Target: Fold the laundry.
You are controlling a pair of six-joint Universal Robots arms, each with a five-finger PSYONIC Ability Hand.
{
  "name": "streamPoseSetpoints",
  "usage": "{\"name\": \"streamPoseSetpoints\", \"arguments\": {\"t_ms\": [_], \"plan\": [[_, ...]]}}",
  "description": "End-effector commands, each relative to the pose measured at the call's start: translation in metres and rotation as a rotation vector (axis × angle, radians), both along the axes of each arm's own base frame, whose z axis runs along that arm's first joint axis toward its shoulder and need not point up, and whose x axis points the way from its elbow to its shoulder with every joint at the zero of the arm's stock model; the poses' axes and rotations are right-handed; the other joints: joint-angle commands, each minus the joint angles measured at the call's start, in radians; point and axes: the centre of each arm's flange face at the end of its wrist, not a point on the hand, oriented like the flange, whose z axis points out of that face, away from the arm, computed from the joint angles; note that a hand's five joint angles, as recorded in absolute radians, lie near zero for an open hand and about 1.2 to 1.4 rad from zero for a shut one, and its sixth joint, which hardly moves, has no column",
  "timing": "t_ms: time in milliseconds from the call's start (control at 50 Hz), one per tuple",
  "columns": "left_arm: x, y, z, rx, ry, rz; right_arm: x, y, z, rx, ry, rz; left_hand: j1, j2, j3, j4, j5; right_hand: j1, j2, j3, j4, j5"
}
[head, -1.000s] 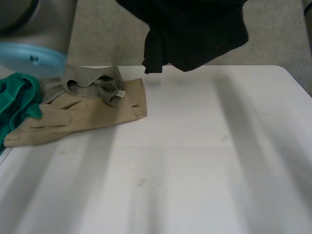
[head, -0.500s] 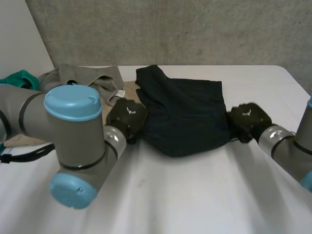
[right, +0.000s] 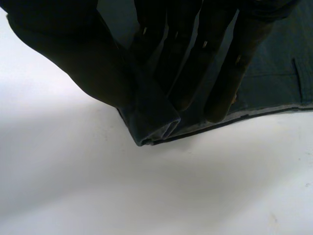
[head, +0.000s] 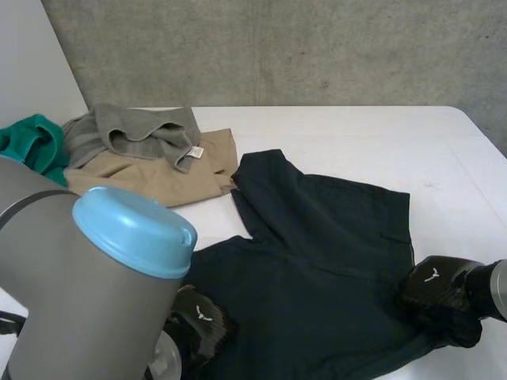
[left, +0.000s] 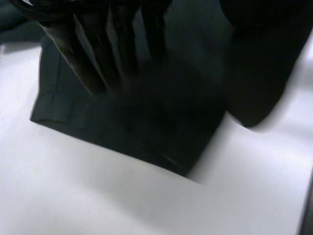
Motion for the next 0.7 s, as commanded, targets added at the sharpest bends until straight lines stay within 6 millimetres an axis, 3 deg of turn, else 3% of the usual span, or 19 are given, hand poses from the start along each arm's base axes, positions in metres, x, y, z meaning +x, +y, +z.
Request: {"name": "streamPoseSetpoints", "arguments": {"t_ms": [20, 40, 100, 120, 200, 340, 500, 700], "plan": [[-0.021, -0.046, 0.014, -0.144, 0.138, 0.038, 0.004, -0.011, -0.011, -0.037, -0.052, -0.062, -0.307, -0.416, -0.419, -0.413, -0.414, 0.296, 0.227, 0.198, 0.201, 0.199], [-0.025, -0.069, 0.014, -0.192, 0.172, 0.064, 0.005, -0.013, -0.013, -0.043, -0.063, -0.066, -0.307, -0.416, -0.419, -0.413, -0.414, 0.296, 0.227, 0.198, 0.201, 0.199], [-0.03, -0.1, 0.012, -0.252, 0.205, 0.069, 0.007, -0.013, -0.016, -0.05, -0.071, -0.071, -0.307, -0.416, -0.419, -0.413, -0.414, 0.296, 0.227, 0.198, 0.201, 0.199], [-0.032, -0.121, 0.009, -0.286, 0.217, 0.065, 0.009, -0.013, -0.018, -0.057, -0.074, -0.069, -0.307, -0.416, -0.419, -0.413, -0.414, 0.296, 0.227, 0.198, 0.201, 0.199], [-0.043, -0.166, -0.006, -0.327, 0.24, 0.015, 0.011, -0.014, -0.021, -0.078, -0.078, -0.062, 0.018, -0.091, -0.094, -0.087, -0.088, 0.296, 0.227, 0.198, 0.201, 0.199], [-0.062, -0.219, -0.037, -0.335, 0.268, -0.051, 0.014, -0.016, -0.025, -0.1, -0.083, -0.065, 0.163, 0.054, 0.051, 0.057, 0.057, 0.296, 0.227, 0.198, 0.201, 0.199], [-0.079, -0.246, -0.062, -0.366, 0.246, -0.111, 0.015, -0.018, -0.031, -0.107, -0.086, -0.077, 0.178, 0.069, 0.066, 0.072, 0.072, 0.296, 0.227, 0.198, 0.201, 0.199], [-0.085, -0.246, -0.074, -0.34, 0.236, -0.141, 0.014, -0.022, -0.032, -0.121, -0.086, -0.084, 0.049, -0.06, -0.063, -0.057, -0.058, 0.296, 0.227, 0.198, 0.201, 0.199]]}}
